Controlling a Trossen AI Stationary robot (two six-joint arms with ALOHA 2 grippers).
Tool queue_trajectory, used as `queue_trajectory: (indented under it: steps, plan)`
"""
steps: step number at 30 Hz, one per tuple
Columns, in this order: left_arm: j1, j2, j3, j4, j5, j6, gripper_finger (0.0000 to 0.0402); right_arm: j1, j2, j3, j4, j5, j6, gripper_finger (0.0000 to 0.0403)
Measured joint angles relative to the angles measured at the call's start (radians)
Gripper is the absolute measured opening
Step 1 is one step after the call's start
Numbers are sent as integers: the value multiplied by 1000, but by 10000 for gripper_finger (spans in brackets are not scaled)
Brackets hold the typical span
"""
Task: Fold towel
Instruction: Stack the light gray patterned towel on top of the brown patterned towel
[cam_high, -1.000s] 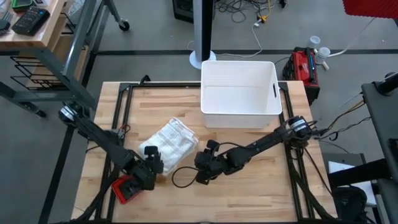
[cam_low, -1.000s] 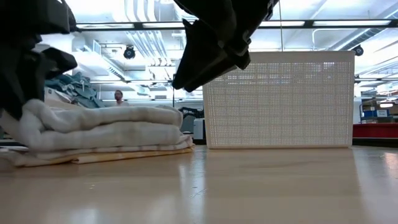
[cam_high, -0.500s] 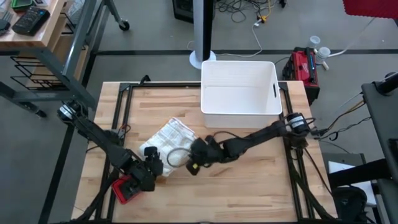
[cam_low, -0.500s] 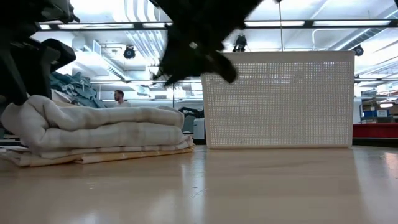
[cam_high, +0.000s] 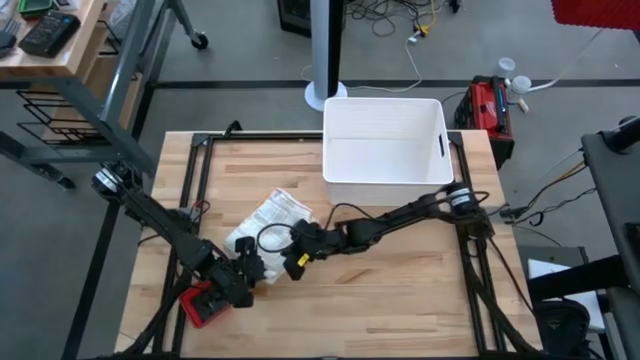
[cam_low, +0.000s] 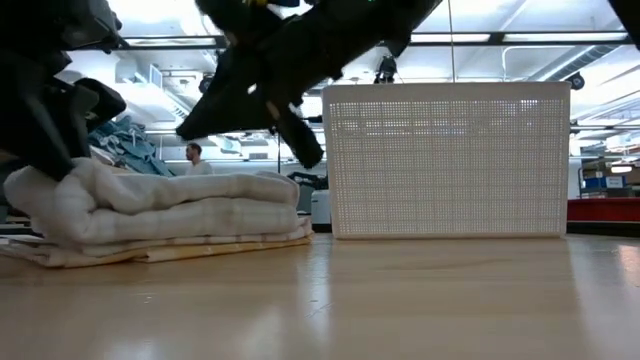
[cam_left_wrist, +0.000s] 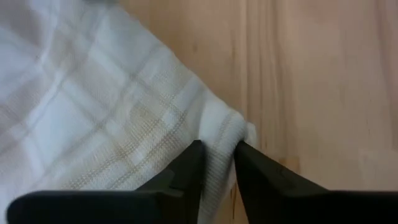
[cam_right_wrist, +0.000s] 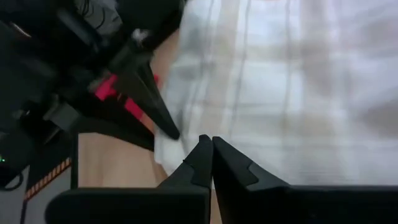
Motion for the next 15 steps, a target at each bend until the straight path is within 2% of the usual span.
queue_trajectory:
  steps: [3, 9, 15]
  plan:
    - [0, 0, -12, 44, -53, -1, 72, 1, 41, 14, -2, -23, 24, 2]
    - [2, 0, -17, 50, -68, 3, 49, -14, 87, 35, -88, -33, 40, 1]
    - [2, 0, -23, 53, -58, -1, 33, -46, 92, 43, -239, 40, 48, 0]
